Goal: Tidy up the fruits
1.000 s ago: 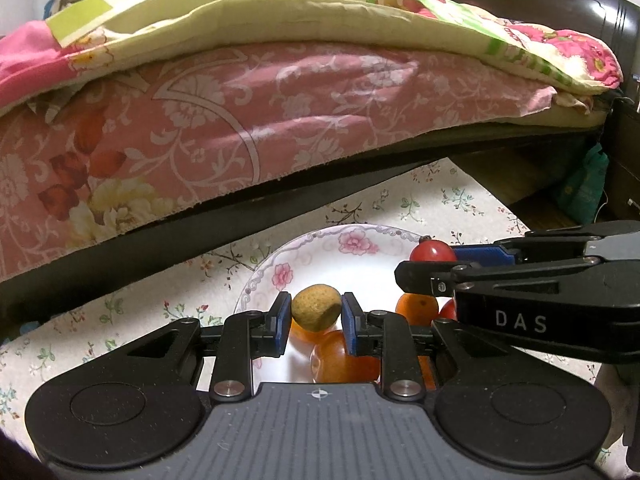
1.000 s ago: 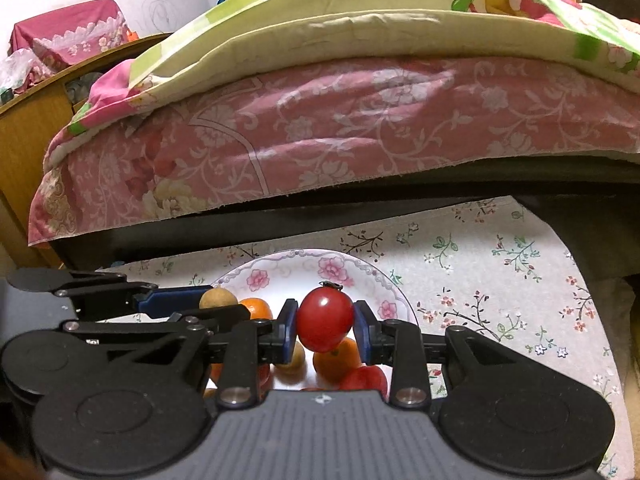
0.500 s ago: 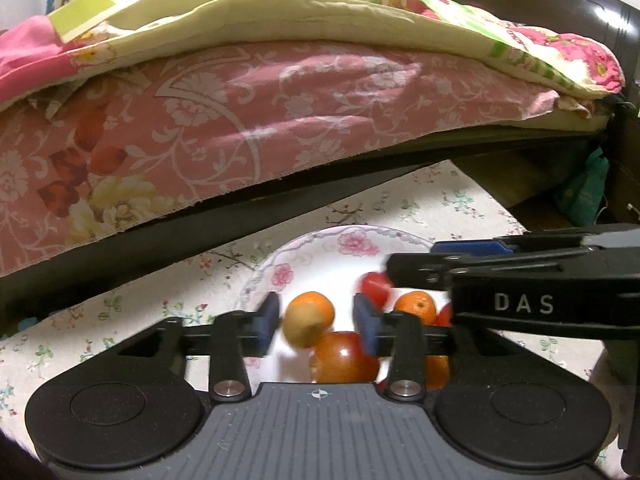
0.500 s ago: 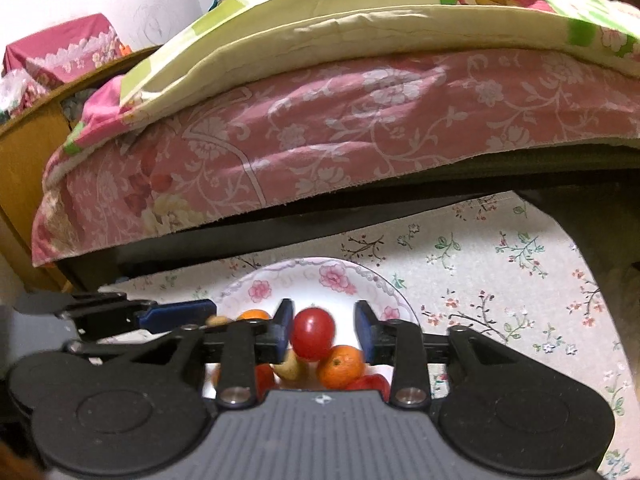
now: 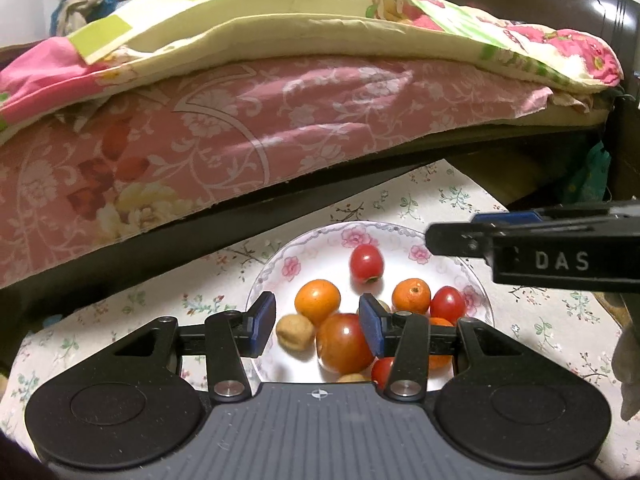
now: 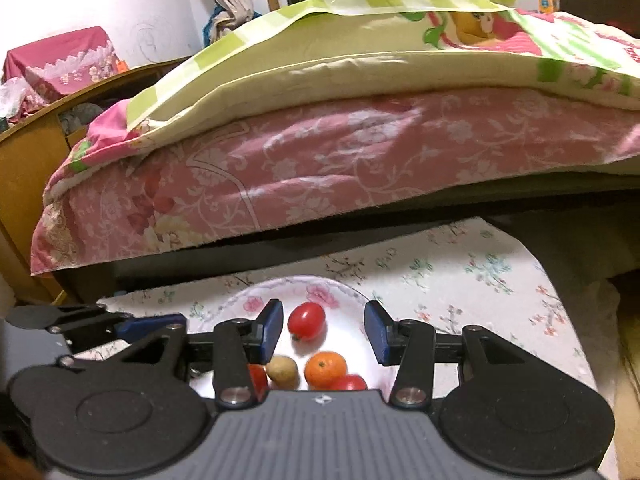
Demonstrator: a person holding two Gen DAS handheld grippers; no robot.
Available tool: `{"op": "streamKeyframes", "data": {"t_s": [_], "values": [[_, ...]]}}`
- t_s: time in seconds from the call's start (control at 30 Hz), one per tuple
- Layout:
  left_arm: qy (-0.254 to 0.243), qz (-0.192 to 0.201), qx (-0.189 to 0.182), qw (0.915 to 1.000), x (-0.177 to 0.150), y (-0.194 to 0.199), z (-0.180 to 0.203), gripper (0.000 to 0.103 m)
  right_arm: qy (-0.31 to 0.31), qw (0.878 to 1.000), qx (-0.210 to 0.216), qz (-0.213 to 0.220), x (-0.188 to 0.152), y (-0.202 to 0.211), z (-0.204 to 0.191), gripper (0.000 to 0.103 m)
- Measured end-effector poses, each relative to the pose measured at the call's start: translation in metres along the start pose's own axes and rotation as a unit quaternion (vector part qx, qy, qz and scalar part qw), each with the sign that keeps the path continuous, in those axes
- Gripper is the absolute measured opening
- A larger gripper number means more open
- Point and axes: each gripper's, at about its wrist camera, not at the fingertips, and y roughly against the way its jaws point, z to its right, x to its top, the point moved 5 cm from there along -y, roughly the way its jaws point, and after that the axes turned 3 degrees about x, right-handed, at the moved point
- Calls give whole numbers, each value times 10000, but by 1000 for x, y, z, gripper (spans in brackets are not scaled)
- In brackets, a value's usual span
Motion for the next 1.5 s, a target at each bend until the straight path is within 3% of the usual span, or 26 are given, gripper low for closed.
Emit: {"op": "streamKeyframes", "data": {"t_s": [0.17, 0.7, 1.07, 1.13, 1.5], "values": [[63, -17, 38, 10000, -7, 15, 2, 56, -40, 9999, -53, -96, -14, 17, -3, 43], [93, -32, 373, 9993, -38, 64, 10, 86, -212, 9995, -118, -205, -59, 70, -17, 43], [169, -27, 669, 9976, -51, 79, 5, 93, -225, 9996, -86, -153, -68, 83, -28, 43], [174, -38, 722, 9972, -55, 80, 5, 103, -178, 9996, -115, -182, -72, 84, -30, 43], [307, -49, 787, 9964, -67, 86, 2, 103, -226, 9994, -131, -227, -82, 89, -33, 43]]}}
